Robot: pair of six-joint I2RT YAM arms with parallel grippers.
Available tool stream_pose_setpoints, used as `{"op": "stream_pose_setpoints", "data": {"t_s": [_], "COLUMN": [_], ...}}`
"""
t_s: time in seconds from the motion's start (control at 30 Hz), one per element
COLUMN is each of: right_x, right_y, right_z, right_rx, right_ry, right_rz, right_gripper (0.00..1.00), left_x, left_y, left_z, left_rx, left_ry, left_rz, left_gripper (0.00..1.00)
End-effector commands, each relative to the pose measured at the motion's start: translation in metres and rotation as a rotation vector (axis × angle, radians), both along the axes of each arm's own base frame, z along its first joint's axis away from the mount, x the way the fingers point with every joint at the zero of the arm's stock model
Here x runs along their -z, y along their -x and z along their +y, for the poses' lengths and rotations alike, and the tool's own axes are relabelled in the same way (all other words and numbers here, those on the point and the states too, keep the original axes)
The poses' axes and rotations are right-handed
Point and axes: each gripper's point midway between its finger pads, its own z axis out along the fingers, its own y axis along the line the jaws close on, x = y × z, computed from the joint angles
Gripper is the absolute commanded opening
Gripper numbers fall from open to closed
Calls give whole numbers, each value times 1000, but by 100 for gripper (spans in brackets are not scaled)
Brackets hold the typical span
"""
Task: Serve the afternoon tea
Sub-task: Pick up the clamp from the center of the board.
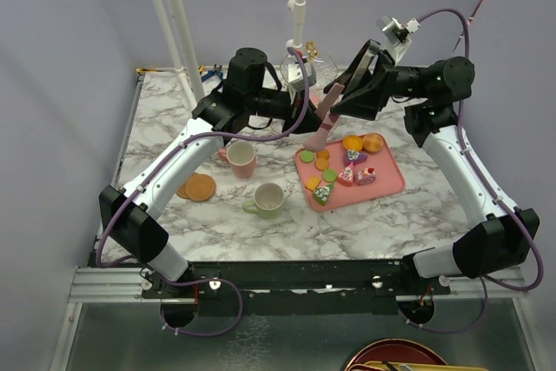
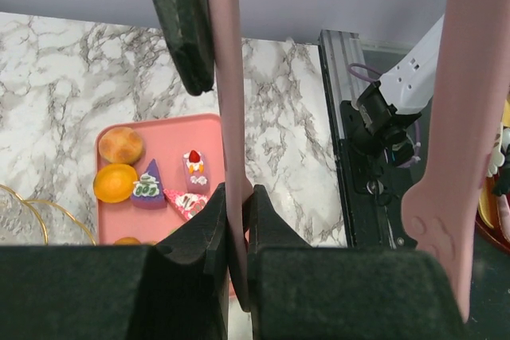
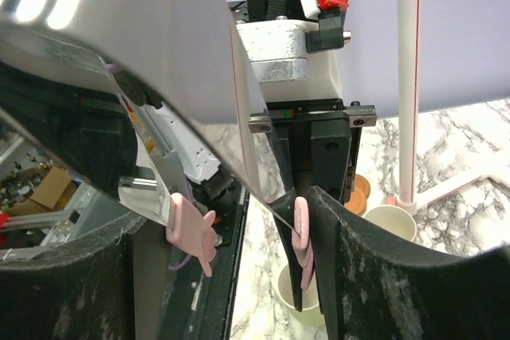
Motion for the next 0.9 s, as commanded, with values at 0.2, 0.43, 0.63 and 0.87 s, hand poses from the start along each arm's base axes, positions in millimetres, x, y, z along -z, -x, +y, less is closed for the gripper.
{"op": "stream_pose_setpoints", "data": {"t_s": [0.2, 0.43, 0.63, 0.87], "right_x": [-18, -21, -22, -17], "right_y": [9, 6, 3, -12], "right_z": [-2, -3, -7, -21], "right_rx": [8, 51, 162, 384], "right_ry": [23, 12, 20, 57], "right_rz": [-51, -66, -88, -130], "right_gripper": [65, 64, 64, 64], "left_x": [-22, -28, -36, -39], "left_y": [-1, -19, -33, -36], "left_z": [5, 11, 26, 43], "left_rx": [-29, -149, -277, -375], "left_ry": [23, 5, -12, -30], "left_rz": [-102, -159, -239, -289], "left_gripper": [9, 55, 99, 99]}}
